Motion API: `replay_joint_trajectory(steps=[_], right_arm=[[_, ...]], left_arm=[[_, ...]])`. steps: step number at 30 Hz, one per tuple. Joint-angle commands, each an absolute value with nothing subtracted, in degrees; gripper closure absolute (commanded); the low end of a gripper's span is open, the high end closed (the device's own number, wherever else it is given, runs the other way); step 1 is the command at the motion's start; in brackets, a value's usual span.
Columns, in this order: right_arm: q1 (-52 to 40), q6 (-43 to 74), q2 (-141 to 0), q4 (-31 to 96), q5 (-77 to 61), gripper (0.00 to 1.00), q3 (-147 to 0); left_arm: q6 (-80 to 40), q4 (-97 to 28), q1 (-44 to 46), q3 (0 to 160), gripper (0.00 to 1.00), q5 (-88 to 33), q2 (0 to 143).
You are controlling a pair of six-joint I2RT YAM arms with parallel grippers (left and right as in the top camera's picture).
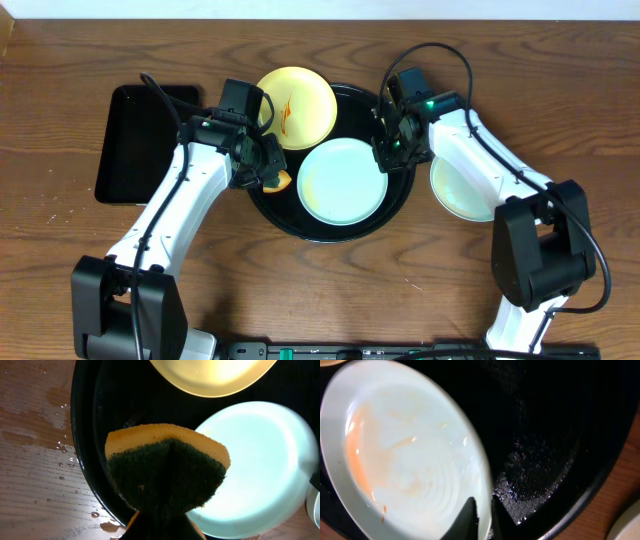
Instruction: Clean dirty plates on tray and stack at the side
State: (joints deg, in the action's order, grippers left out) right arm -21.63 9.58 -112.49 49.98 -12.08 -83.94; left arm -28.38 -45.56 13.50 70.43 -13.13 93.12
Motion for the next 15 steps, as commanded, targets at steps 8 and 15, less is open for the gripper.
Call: replay_joint_trajectory(steps=[8,15], right_arm=[[-21.7,9.2,-115.8,49.9,-12.7,0.90,-84.3],[-21.8,9.1,-119.3,47.5,-11.9,0.71,-84.3]], left_arm=[[-27.4,-45.4,13.2,70.4,0.93,-12.3,93.6],[-27.4,-45.4,13.2,70.4,0.93,-12.3,93.6]])
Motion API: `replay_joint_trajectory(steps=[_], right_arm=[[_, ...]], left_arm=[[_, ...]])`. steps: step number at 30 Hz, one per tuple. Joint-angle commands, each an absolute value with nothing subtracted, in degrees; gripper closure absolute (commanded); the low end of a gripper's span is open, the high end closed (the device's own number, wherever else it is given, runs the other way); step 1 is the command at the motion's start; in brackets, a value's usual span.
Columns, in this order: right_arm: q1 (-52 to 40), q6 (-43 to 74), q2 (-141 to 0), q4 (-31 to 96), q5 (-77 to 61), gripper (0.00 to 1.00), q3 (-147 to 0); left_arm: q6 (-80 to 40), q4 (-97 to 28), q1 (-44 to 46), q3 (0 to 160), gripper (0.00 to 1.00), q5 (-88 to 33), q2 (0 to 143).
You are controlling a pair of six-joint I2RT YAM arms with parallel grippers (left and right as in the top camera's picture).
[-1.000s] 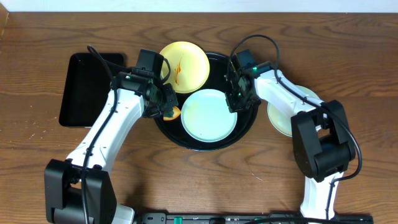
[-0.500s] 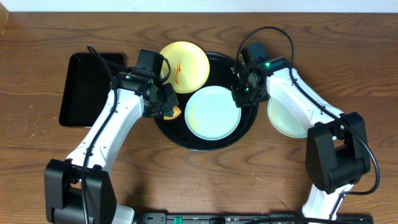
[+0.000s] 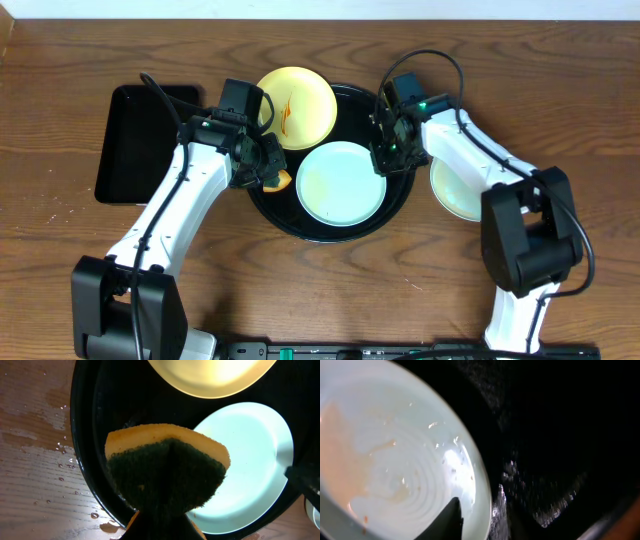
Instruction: Clean dirty plates on tray and stack at the side
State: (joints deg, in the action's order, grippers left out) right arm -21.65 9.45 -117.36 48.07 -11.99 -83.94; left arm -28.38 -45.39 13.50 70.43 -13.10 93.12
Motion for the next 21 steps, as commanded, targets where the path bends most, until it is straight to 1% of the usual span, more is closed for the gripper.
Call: replay_joint_trajectory(steps=[1,10,11,12,13,21], right_arm=[[-21.8,9.2,-119.8,47.3,-11.9,0.71,-84.3],[-22.5,9.1,-123.3,47.1,-14.2,0.77,-84.3],[-22.5,9.1,-123.3,47.1,-14.2,0.83,-84.3],[-22.5,9.1,-123.3,47.1,-14.2,0.97,-84.3],[-22.5,9.1,-123.3,47.1,-14.2,0.99,-84.3],[-21.1,9.1,-120.9,48.8,-14.2,0.99,-84.4]], left_arm=[[-27.4,-45.4,13.2,70.4,0.93,-12.3,93.6],[-27.4,-45.3,13.2,70.4,0.92,-12.3,93.6],[-27.4,-45.3,13.2,70.4,0.93,-12.3,93.6],[-27.4,-45.3,13.2,70.3,0.93,-12.3,93.6],[-27.4,-45.3,13.2,70.4,0.93,-12.3,93.6],[-27.4,-45.4,13.2,70.3,0.92,-12.3,93.6]])
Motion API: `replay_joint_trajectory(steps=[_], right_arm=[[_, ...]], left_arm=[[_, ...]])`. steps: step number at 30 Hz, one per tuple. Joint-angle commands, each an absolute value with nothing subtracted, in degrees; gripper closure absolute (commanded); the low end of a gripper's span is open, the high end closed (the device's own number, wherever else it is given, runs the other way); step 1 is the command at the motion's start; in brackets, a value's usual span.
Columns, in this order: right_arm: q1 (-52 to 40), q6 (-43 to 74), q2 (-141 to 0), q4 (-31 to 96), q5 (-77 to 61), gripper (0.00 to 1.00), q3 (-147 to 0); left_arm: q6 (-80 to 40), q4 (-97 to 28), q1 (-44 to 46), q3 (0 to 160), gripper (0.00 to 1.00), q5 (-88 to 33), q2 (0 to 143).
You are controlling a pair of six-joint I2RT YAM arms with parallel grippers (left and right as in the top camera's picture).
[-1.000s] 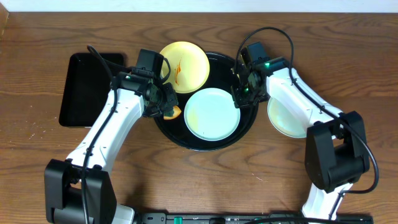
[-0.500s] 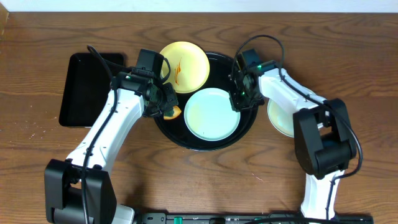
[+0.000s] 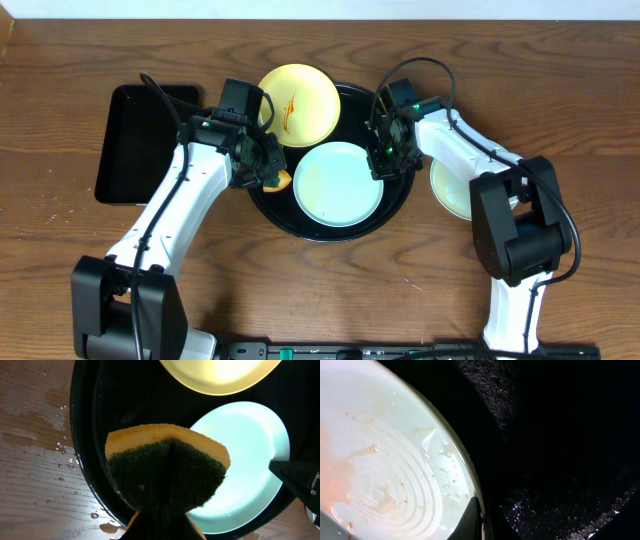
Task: Clean dirty plates on tray and stack at the side
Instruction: 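Drag the pale blue plate right off the tray onto the green plate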
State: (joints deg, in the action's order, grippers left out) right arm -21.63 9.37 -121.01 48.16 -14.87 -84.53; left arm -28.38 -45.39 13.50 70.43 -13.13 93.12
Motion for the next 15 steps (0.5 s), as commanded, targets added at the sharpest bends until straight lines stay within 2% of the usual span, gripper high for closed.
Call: replay_joint_trajectory(steps=[1,15], right_arm=[[-20.9,9.1,-119.9,49.2,-14.2,0.99,-84.4],[-19.4,9.1,-104.0,52.6,-12.8,0.99,-84.4]], left_arm=[[-27.4,-45.4,13.2,70.3,0.93,-12.3,93.6],[-27.4,-45.4,13.2,70.3,0.92,-12.3,93.6]])
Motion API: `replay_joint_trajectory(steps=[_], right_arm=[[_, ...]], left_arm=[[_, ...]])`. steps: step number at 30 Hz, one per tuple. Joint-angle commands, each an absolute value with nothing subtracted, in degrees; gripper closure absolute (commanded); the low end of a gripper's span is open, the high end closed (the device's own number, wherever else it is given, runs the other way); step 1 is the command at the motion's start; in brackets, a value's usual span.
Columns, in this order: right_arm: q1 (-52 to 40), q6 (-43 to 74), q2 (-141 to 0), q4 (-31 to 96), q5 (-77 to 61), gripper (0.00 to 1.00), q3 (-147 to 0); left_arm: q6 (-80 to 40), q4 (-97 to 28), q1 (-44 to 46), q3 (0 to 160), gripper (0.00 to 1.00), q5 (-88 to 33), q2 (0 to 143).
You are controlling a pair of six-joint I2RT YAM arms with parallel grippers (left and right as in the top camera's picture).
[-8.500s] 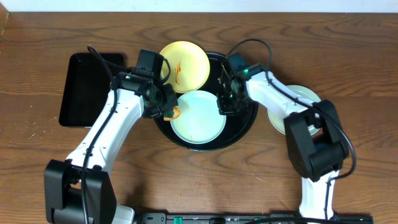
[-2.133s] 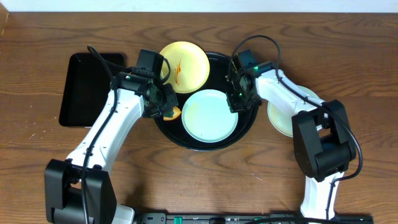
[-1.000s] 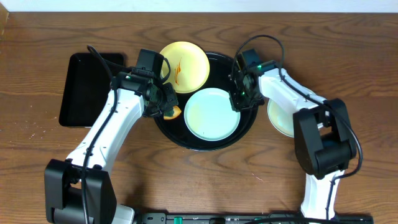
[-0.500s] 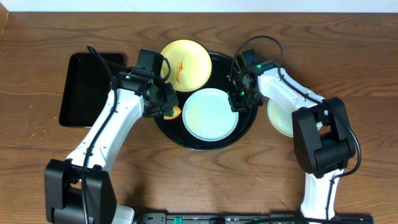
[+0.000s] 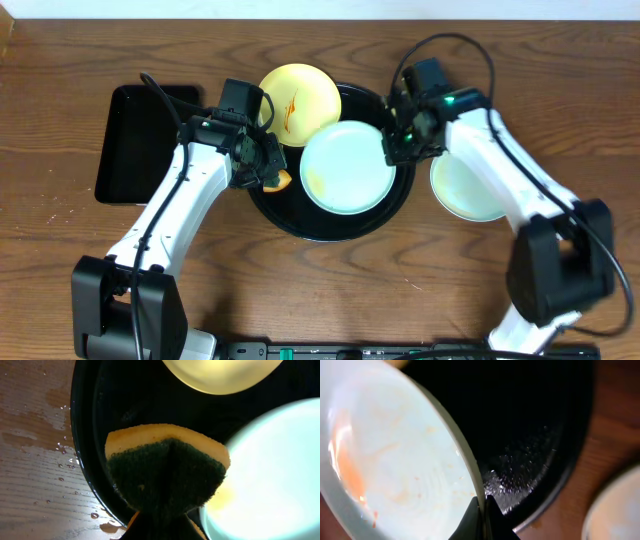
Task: Clean dirty plates on tray and stack at the side
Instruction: 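Drag the pale blue plate right off the tray onto the green plate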
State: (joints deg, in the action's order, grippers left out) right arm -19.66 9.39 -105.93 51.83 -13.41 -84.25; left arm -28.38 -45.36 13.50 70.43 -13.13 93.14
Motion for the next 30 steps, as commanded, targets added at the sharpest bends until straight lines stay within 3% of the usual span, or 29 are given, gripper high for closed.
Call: replay_joint_trajectory(steps=[1,10,19,30], right_arm=[[-19.4,9.2,-103.5,53.0,-12.3,0.99,-84.4],[-14.7,9.3,-100.1,57.6,-11.8,0.99,-84.4],[-0.4,8.7,-99.3,64.4,-11.8,0.99,-84.1],[14.6,15.5,-99.3,59.3,-2.4,0.99,-75.4]], left_arm=[[-27.4,-45.4,13.2,70.3,0.93,-12.3,93.6],[-27.4,-45.4,13.2,70.3,0.93,-12.3,93.6],[-27.4,-45.4,13.2,70.3,0.92,-12.3,93.6],[-27.4,-45.1,13.2,70.3,0.93,-12.3,93.6]])
